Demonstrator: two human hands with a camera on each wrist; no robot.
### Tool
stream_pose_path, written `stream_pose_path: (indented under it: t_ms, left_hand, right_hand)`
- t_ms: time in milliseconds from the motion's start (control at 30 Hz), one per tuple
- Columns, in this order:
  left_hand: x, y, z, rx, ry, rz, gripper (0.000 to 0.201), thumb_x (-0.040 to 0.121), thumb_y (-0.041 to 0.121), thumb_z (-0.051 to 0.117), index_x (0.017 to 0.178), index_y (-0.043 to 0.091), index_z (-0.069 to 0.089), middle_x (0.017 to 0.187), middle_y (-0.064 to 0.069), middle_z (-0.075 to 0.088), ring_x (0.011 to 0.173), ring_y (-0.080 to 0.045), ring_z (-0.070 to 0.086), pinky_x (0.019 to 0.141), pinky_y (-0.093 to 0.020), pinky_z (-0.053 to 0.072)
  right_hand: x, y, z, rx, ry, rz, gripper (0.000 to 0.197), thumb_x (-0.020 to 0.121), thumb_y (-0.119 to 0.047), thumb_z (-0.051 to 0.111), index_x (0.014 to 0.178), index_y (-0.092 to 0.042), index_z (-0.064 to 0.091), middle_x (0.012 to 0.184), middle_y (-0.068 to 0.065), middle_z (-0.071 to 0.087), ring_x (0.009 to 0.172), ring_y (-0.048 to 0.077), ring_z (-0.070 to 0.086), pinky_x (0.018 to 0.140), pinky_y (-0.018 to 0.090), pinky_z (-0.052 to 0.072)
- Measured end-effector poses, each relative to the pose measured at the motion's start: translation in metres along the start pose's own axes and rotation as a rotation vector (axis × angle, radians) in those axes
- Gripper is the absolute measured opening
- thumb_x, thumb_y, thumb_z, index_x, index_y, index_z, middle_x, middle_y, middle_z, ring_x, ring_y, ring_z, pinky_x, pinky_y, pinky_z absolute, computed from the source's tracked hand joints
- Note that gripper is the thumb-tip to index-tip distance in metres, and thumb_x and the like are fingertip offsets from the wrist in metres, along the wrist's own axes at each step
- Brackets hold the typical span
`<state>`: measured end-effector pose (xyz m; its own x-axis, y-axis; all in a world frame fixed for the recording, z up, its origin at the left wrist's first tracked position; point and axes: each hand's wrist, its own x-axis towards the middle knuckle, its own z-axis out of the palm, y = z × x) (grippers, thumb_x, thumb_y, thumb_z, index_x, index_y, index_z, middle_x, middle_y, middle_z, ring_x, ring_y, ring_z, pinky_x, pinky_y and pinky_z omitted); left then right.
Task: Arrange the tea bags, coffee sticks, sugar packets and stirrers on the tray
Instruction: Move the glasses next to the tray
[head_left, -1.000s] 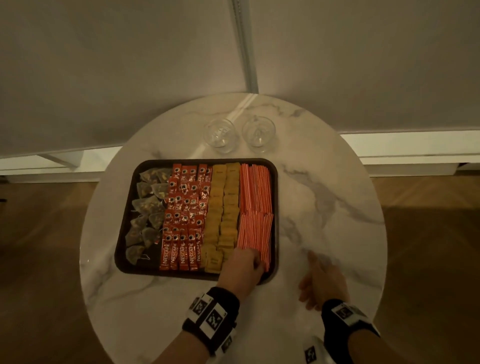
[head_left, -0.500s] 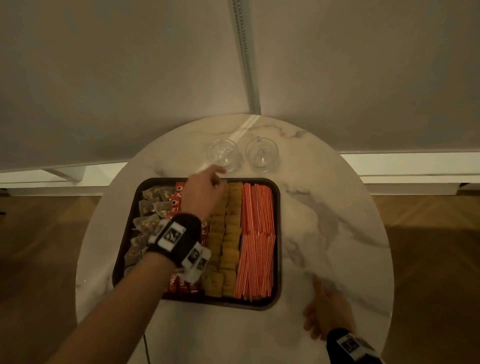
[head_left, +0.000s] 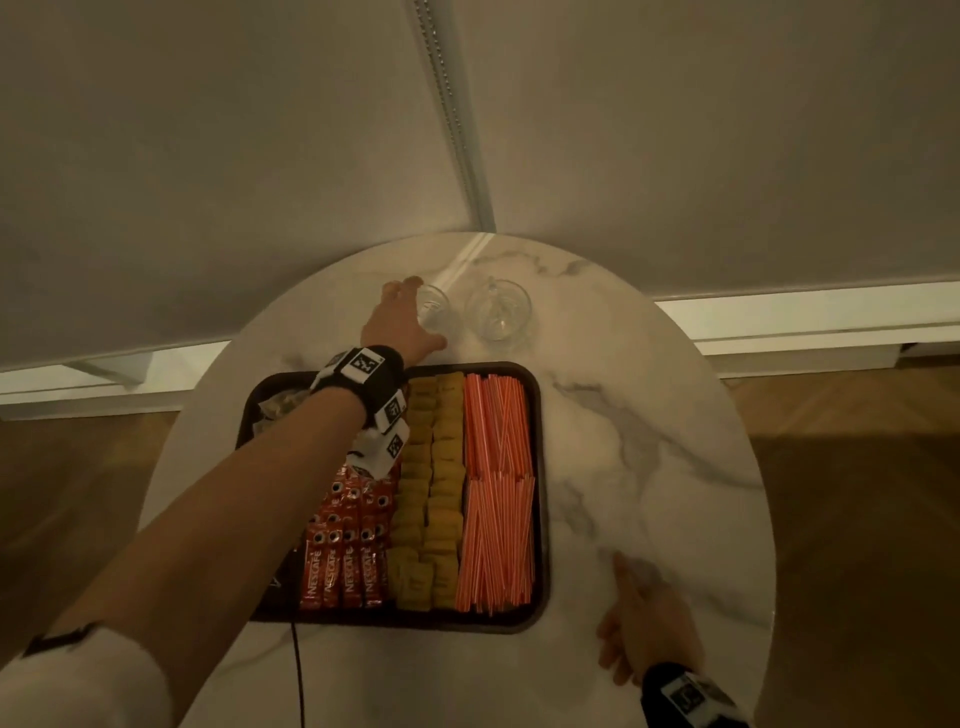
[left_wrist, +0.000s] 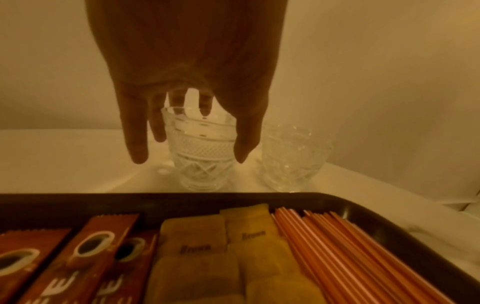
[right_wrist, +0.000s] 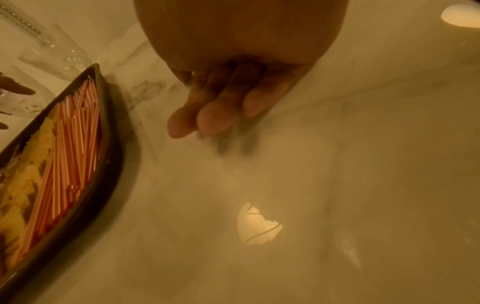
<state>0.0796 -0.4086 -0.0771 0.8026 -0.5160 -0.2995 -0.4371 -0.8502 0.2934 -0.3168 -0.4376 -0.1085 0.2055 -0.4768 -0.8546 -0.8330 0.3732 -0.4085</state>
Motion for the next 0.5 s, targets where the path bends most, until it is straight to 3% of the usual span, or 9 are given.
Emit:
stream_pose_path:
  t_ms: [167,300,400,500]
  left_hand:
    - [-0.012,-0.005,-0.016,-0.134,0.155,0.017,0.085,0.068,0.031,0.085,0.138,0.017,0.04,0.137,-0.009,0.044,0.12,-0.03,0.051,0.098,-0.046,0.047]
    - [-0.046,-0.003,-0.047,-0.184,0.302,0.125,0.081,0.068,0.035,0.083,0.137,0.026,0.041,0.134,-0.005,0.047,0.111,-0.025,0.055,0.086,-0.038,0.045]
    - [-0.085,0.017,-0.061,-0.174,0.198,0.295,0.082,0.068,0.049,0.08,0.138,0.029,0.043,0.133,0.002,0.045,0.099,-0.013,0.054,0.082,-0.03,0.043]
    - [-0.123,0.048,-0.056,-0.112,0.038,0.436,0.089,0.063,0.072,0.066,0.139,0.032,0.042,0.134,0.008,0.043,0.103,-0.008,0.053,0.084,-0.03,0.046]
  right_hand:
    - [0.001,0.002,0.001,-0.018,0.006,0.038,0.083,0.097,-0.065,0.033,0.063,0.002,0.069,0.052,0.013,0.067,0.042,0.027,0.061,0.047,0.03,0.053]
    - [0.003,0.004,0.002,-0.027,0.023,0.026,0.082,0.097,-0.065,0.033,0.061,0.0,0.068,0.052,0.012,0.067,0.039,0.023,0.059,0.046,0.027,0.051]
    - [0.003,0.006,0.0,-0.037,0.017,0.011,0.084,0.097,-0.065,0.032,0.064,0.001,0.069,0.053,0.011,0.068,0.04,0.022,0.061,0.046,0.026,0.052]
    - [0.0,0.007,0.0,-0.065,0.028,0.004,0.084,0.096,-0.068,0.031,0.066,0.0,0.071,0.052,0.009,0.068,0.044,0.024,0.064,0.052,0.028,0.055]
